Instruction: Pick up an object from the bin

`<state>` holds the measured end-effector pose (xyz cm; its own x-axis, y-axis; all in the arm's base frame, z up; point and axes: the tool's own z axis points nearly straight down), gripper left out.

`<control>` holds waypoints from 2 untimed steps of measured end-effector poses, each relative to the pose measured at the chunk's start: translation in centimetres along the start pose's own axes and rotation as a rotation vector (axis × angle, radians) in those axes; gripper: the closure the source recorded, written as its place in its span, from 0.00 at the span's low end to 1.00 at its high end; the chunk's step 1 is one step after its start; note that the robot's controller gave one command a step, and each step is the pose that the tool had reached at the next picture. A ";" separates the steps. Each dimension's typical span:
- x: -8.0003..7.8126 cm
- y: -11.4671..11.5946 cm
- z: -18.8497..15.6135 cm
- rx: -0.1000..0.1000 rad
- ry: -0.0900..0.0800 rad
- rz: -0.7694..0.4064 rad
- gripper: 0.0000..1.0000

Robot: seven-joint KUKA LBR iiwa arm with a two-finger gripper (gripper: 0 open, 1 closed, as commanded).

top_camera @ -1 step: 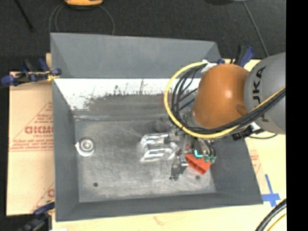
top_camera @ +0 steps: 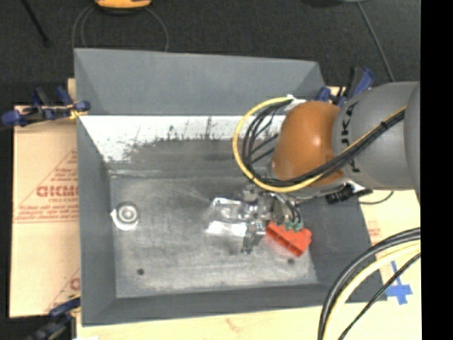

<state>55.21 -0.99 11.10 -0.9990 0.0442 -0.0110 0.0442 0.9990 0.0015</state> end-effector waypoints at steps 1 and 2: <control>-1.8 0.5 -1.0 0.003 0.004 -0.050 0.00; -2.0 0.1 -0.7 0.002 0.004 -0.188 0.00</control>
Offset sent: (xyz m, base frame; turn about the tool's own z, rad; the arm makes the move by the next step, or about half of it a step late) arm 0.0166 0.0061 0.0092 -0.0529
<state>57.23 -1.03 11.84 -0.9897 -0.1430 -0.0068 -0.1430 0.9897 -0.0024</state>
